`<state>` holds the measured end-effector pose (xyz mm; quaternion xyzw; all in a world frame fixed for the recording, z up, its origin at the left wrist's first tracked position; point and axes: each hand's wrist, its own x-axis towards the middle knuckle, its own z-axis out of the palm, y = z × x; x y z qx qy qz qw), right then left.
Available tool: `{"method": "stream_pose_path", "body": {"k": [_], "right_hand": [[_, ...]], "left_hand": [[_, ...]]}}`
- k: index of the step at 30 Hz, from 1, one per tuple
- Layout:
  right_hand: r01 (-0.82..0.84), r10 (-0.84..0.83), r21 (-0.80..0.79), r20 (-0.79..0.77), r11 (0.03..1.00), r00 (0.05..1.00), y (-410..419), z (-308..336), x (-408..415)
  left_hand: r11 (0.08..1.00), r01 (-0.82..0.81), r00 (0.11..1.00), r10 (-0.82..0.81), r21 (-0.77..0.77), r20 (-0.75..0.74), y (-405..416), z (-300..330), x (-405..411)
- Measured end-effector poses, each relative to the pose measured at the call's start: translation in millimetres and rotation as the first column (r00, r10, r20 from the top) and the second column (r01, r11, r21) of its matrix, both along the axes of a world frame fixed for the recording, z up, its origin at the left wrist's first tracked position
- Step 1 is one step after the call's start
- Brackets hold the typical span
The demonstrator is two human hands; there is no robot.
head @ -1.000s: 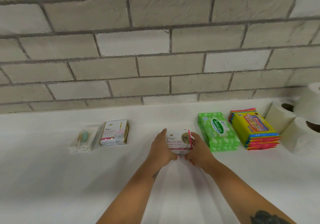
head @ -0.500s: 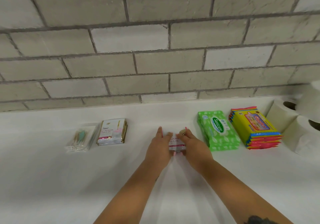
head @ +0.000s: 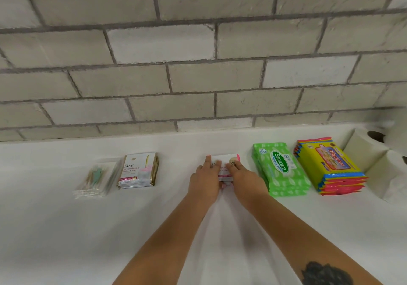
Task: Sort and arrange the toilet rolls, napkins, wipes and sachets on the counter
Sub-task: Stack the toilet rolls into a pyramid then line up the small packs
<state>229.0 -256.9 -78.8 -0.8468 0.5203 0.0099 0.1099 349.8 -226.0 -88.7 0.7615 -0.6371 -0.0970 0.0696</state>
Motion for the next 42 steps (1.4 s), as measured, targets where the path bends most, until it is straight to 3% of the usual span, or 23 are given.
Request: {"method": "stream_pose_path", "body": {"k": [13, 20, 24, 28, 33, 36, 42], "right_hand": [[0.020, -0.020, 0.008, 0.013, 1.000, 1.000, -6.6, -2.5, 2.0], [0.016, -0.017, 0.009, 0.058, 1.000, 0.998, 4.7, 6.4, 3.2], [0.033, -0.032, 0.002, 0.211, 0.999, 0.977, 19.6, 19.5, 19.8], [0.034, -0.066, 0.094, 0.364, 0.995, 0.929, 38.0, 30.1, 51.3], [-0.012, -0.157, 0.292, 0.547, 0.956, 0.822, 53.6, 30.3, 98.2], [-0.041, -0.239, 0.390, 0.641, 0.920, 0.730, 58.7, 28.4, 124.6], [-0.078, -0.409, 0.565, 0.678, 0.821, 0.610, 59.1, 22.8, 161.1]], "left_hand": [[1.000, 0.006, 0.999, -0.006, 0.000, 0.036, -4.6, -1.1, -0.5], [0.989, -0.082, 0.979, 0.056, -0.125, -0.195, 14.9, 15.1, 10.5], [0.941, -0.220, 0.944, 0.138, -0.258, -0.300, 37.3, 29.8, 39.6], [0.874, -0.377, 0.887, 0.245, -0.307, -0.392, 58.6, 44.9, 77.9], [0.801, -0.558, 0.758, 0.386, -0.216, -0.526, 75.7, 50.0, 131.2], [0.807, -0.575, 0.724, 0.425, -0.135, -0.543, 80.2, 47.8, 155.6], [0.826, -0.563, 0.720, 0.472, -0.030, -0.509, 77.6, 40.1, 180.8]]}}
